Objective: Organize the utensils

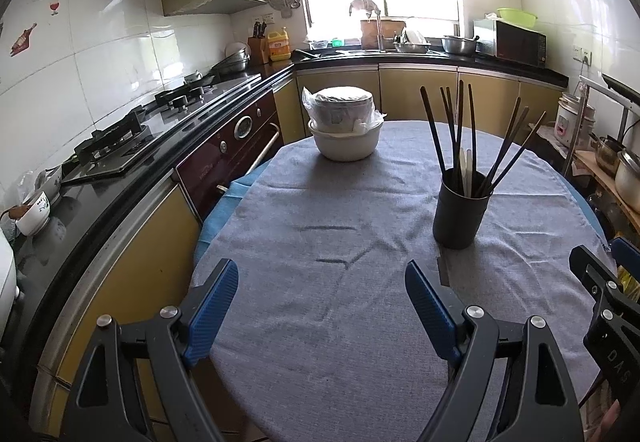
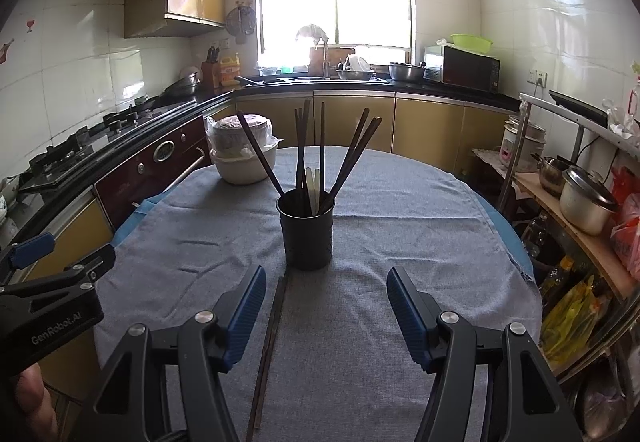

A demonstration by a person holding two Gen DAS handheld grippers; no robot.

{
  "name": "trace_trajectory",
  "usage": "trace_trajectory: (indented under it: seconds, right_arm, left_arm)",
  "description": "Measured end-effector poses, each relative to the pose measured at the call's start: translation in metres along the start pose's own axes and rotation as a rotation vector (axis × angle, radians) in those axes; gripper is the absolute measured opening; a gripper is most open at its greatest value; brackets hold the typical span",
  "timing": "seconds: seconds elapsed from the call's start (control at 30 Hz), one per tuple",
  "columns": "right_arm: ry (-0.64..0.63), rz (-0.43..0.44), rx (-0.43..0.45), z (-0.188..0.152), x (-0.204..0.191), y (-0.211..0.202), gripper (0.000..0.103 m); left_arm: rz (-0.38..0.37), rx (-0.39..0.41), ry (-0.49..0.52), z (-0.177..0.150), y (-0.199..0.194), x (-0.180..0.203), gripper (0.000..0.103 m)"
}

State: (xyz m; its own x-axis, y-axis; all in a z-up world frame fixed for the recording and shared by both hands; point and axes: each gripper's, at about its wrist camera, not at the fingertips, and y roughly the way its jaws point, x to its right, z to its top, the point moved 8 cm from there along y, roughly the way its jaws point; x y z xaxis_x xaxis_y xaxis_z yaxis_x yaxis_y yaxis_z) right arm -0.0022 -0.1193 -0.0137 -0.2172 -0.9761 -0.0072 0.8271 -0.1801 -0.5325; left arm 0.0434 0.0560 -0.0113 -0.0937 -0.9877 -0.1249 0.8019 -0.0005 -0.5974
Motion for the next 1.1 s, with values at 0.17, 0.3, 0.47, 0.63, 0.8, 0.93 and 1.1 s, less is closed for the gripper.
trace_trajectory:
  seconds: [0.17, 0.3, 0.47, 0.63, 0.8, 0.93, 1.1]
  right_arm:
    - [0.001, 0.000, 0.006, 0.005, 0.001, 0.000, 0.067]
    - [0.003, -0.003, 0.021, 0.012, 0.000, -0.002, 0.067]
    - [-0.001, -0.008, 0.025, 0.015, -0.002, -0.002, 0.068]
    - [0.005, -0.011, 0.029, 0.018, -0.003, -0.003, 0.068]
    - [0.009, -0.018, 0.030, 0.022, -0.005, -0.001, 0.068]
    - [0.014, -0.021, 0.030, 0.026, -0.008, 0.002, 0.068]
    - [0.003, -0.030, 0.031, 0.029, -0.015, 0.004, 0.068]
  left_arm:
    - [0.003, 0.004, -0.001, 0.001, -0.001, -0.001, 0.086]
    - [0.004, 0.012, -0.004, 0.005, -0.002, -0.003, 0.086]
    - [0.002, 0.021, -0.002, 0.009, -0.005, -0.005, 0.086]
    - [-0.002, 0.029, 0.001, 0.013, -0.006, -0.007, 0.086]
    - [-0.008, 0.034, 0.003, 0.017, -0.005, -0.010, 0.086]
    - [-0.010, 0.036, 0.004, 0.022, -0.003, -0.014, 0.086]
    - [-0.016, 0.035, 0.000, 0.026, 0.000, -0.020, 0.086]
